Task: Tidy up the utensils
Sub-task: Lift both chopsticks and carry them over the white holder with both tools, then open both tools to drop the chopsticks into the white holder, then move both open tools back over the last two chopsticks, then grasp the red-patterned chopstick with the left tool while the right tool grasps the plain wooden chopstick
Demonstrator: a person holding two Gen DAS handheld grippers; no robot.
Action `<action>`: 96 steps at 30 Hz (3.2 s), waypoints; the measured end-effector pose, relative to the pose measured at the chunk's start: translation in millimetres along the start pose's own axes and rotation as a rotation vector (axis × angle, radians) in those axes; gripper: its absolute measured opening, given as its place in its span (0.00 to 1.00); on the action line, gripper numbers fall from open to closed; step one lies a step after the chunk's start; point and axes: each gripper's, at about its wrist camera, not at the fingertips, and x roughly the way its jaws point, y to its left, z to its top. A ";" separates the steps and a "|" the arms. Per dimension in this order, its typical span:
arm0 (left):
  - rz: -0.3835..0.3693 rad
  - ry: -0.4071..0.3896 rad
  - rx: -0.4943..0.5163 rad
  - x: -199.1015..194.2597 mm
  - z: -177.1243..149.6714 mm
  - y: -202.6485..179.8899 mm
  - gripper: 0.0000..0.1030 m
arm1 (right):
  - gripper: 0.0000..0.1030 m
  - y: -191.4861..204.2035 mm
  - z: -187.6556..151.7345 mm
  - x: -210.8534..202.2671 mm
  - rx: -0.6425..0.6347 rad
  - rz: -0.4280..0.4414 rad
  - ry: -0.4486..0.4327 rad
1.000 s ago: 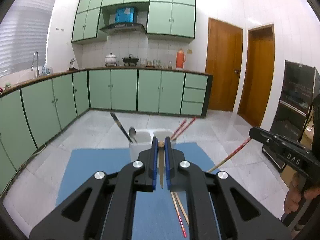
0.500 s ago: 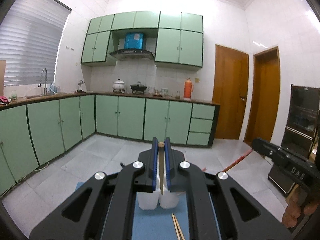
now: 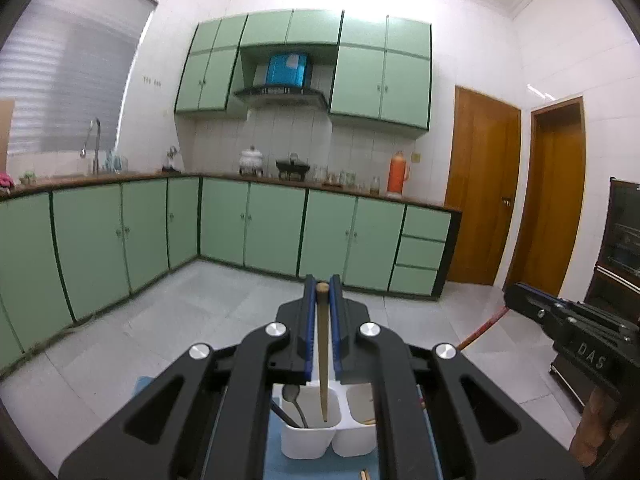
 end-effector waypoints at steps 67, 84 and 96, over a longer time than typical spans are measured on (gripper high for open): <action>0.049 0.398 0.062 -124.0 -216.4 31.4 0.93 | 0.73 30.3 -267.3 -102.2 0.054 -0.059 0.335; 0.071 0.357 0.064 -131.5 -232.3 28.4 0.92 | 0.30 49.6 -292.2 -90.7 0.018 -0.029 0.399; 0.066 0.369 0.071 -128.4 -232.1 27.4 0.91 | 0.07 54.8 -303.6 -69.9 0.019 -0.021 0.487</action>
